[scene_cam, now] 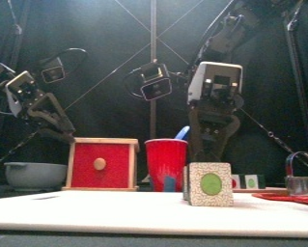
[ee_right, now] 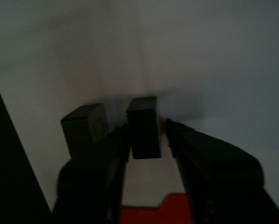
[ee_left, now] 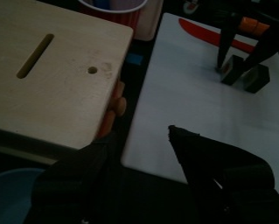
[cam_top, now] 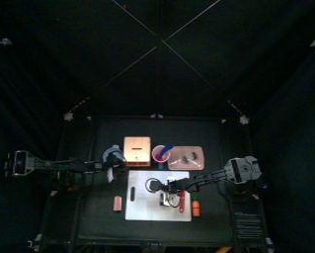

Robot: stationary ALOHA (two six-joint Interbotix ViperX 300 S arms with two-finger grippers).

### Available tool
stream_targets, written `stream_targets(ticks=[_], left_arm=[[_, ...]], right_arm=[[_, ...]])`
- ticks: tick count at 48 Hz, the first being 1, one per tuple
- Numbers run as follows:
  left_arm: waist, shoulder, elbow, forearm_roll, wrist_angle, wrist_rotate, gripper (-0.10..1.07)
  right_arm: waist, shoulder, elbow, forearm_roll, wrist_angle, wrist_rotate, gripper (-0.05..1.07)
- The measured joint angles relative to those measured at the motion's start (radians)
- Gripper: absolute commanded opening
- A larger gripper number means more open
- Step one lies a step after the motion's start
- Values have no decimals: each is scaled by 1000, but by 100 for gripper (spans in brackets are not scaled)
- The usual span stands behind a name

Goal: Place 2 cut sections into the bowl and 2 cut sections onto the plate

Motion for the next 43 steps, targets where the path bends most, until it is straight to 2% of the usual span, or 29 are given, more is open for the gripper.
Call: stream_targets(ticks=[6,11,16,21,30,37,43], left_arm=[[0,0,0,-8,23,0,87],[0,0,0,-15,38,0,87],[0,0,0,-17,43,0,87],[0,0,0,-17,43,0,87],[-2,0,0,-17,44,0,87],[-2,0,0,-17,46,0,87],[-2,0,0,-20,46,0,87]], right_arm=[[-2,-2,-3,-3,3,12,55],[-5,-18,18,-8,18,14,55],[-40,-74,75,-17,46,17,55],[-130,-155,158,-26,57,21,55],[-359,-293,284,-23,6,21,55],[-494,-307,337,-11,-94,21,55],[-532,-273,342,0,-132,21,56]])
